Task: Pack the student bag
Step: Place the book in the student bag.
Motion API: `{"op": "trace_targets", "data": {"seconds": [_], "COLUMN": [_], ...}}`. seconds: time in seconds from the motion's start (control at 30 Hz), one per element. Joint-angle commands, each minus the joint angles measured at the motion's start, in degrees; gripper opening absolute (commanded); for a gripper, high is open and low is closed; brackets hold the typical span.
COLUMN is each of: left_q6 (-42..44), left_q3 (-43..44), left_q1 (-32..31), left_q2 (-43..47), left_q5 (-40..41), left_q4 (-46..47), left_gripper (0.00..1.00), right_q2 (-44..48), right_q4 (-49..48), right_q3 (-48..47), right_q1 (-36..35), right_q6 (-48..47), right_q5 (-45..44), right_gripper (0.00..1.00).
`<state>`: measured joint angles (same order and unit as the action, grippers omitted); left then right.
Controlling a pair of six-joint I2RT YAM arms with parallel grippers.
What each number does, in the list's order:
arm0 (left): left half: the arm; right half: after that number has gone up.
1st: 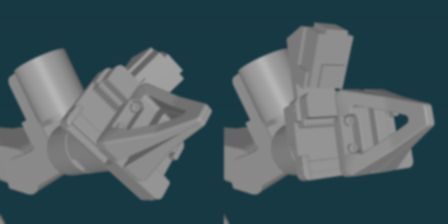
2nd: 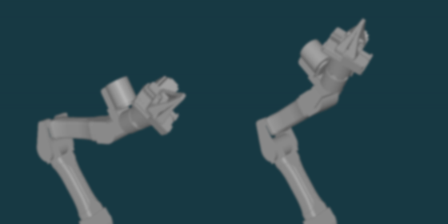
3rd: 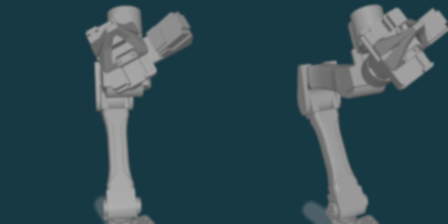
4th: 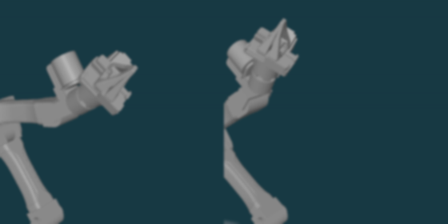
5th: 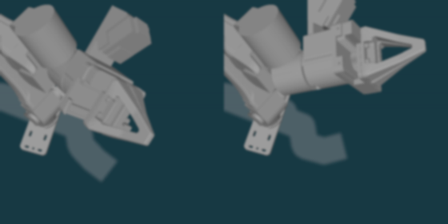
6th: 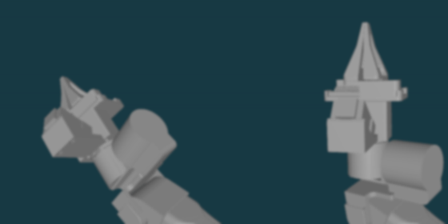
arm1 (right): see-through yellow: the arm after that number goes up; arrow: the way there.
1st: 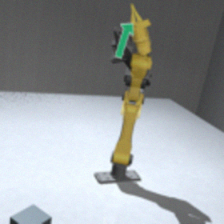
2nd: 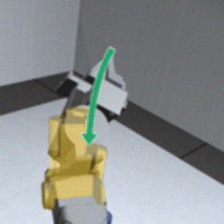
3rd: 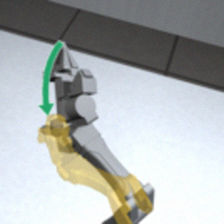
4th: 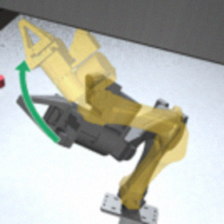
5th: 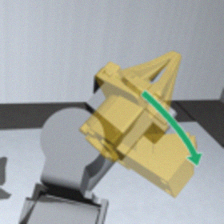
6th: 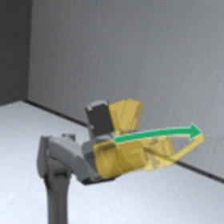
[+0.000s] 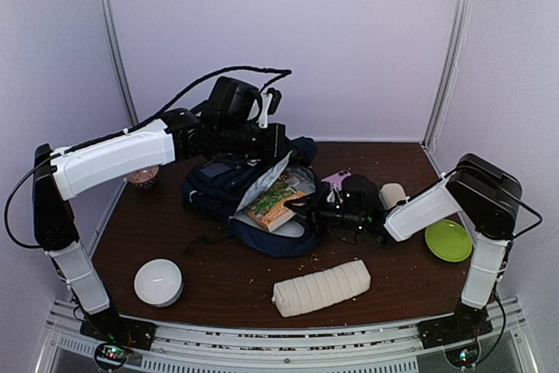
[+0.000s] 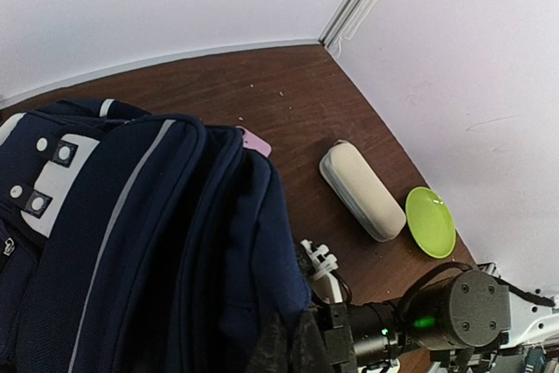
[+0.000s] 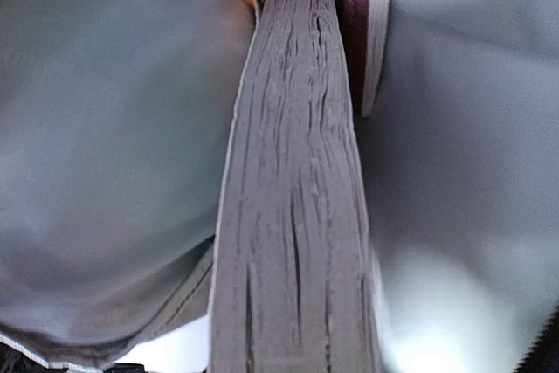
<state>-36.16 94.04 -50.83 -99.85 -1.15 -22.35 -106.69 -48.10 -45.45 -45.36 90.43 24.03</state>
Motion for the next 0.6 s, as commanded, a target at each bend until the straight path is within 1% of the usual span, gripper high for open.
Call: {"op": "trace_targets", "data": {"seconds": [0.0,0.27,0.57], "left_q6": [-1.3,-2.6,-5.0], "left_q3": [1.5,1.0,-0.8], "left_q1": [-2.0,-3.3,-3.8], "left_q2": [4.8,5.3,6.4], "left_q5": [-2.8,-3.4,-4.6], "left_q4": [12.4,13.4,15.5], "left_gripper": [0.0,0.0,0.0], "right_q2": [-2.7,-8.0,-15.4], "right_q4": [-3.5,-1.6,-2.5], "right_q3": [-5.8,-12.3,-18.2], "right_q1": [-0.8,-1.4,-1.6], "right_q6": [0.1,1.0,3.9], "right_q5": [0.7,-1.9,-5.6], "right_gripper": [0.0,0.0,0.0]}}
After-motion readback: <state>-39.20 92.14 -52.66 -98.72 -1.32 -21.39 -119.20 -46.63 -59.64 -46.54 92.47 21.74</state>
